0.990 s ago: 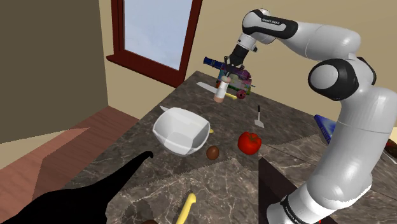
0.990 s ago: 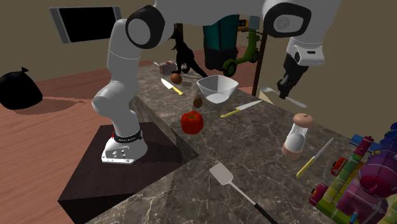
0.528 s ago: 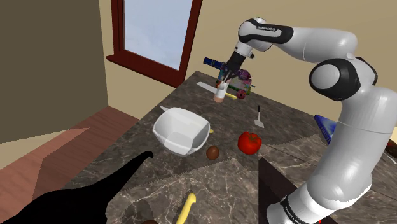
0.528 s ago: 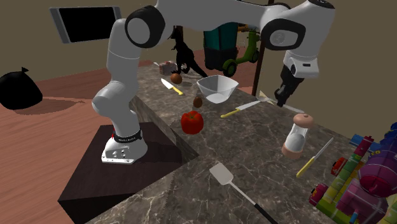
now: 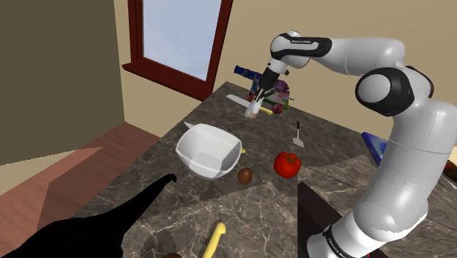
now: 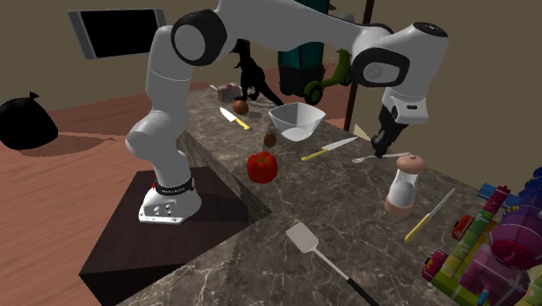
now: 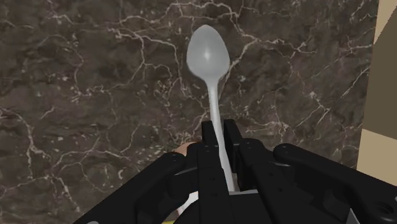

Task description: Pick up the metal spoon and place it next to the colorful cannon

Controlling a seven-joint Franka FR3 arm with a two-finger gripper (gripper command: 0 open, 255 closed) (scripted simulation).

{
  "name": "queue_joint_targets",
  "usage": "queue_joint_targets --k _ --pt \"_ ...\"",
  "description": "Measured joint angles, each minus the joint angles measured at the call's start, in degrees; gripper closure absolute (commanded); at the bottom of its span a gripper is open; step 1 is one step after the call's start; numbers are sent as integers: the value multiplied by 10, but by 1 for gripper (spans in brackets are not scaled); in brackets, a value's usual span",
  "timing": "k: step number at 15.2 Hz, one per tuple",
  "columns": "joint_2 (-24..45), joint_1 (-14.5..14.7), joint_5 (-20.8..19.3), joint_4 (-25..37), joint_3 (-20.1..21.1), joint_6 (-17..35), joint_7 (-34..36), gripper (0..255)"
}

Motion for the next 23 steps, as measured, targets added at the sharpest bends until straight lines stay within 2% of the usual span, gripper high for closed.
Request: queue_joint_targets --k 12,15,23 --pt "26 -1 8 -45 0 79 -17 255" --pt "29 -1 11 -65 1 112 -23 255" --pt "57 0 20 -84 7 146 -36 255"
